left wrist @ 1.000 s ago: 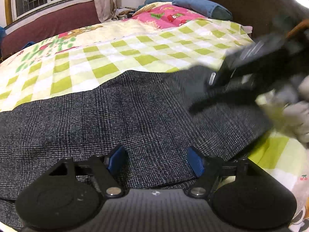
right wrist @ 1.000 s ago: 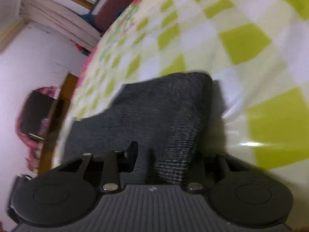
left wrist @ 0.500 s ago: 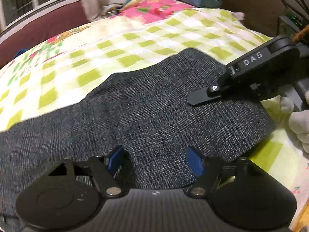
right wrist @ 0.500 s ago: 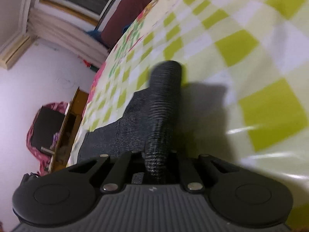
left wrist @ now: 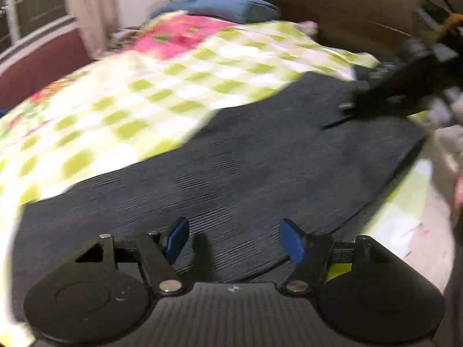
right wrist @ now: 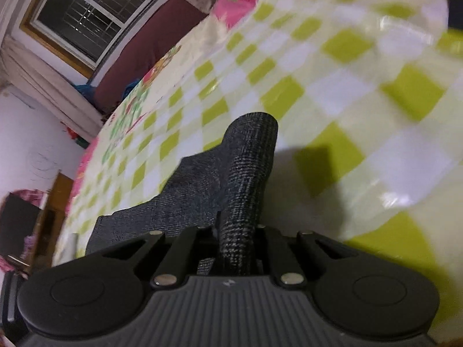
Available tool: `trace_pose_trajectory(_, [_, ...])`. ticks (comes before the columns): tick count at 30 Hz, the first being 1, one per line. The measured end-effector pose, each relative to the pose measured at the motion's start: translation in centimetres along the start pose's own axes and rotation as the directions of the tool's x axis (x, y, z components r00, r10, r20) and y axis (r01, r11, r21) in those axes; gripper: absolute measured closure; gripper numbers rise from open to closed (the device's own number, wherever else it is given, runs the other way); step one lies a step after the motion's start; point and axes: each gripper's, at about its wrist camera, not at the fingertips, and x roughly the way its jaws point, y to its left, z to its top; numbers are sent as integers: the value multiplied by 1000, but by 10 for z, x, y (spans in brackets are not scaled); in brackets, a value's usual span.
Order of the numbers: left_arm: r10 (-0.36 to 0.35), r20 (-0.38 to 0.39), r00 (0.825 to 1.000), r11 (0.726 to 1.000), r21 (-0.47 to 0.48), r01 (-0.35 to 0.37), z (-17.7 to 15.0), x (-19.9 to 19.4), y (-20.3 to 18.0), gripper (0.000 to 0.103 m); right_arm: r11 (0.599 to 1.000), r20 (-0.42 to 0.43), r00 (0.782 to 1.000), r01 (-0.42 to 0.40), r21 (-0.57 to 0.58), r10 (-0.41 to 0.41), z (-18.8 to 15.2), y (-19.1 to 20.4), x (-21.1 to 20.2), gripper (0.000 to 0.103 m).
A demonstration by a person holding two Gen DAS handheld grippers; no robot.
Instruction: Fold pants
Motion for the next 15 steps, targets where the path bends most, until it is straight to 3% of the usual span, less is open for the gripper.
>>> trace_pose_trajectory(3, [103, 10, 995, 990, -94, -101, -15, -18, 42, 21, 994, 8, 999, 50, -93, -49, 5, 29, -7, 95])
trace_pose_trajectory(5, [140, -39, 989, 982, -125, -144, -24, -12, 60, 20, 988, 4, 998, 58, -141, -58, 5, 50, -4, 95])
trace_pose_trajectory(6, [138, -78, 987, 980, -132, -148, -30, -5, 66, 20, 982, 6, 998, 70, -174, -70, 7, 66, -2, 95])
trace_pose_trajectory(8, [121, -50, 991, 975, -180, -128, -40, -5, 73, 20, 974, 0, 998, 68, -218, -70, 7, 92, 2, 95])
trace_pose_trajectory(12, [136, -12, 991, 978, -158, -136, -39, -23, 71, 20, 938, -32, 994, 87, -334, -104, -1, 150, 21, 94])
trace_pose_trajectory(15, [154, -2, 988, 968, -200, -152, -45, -36, 86, 20, 915, -50, 991, 91, -393, -120, -13, 186, 44, 94])
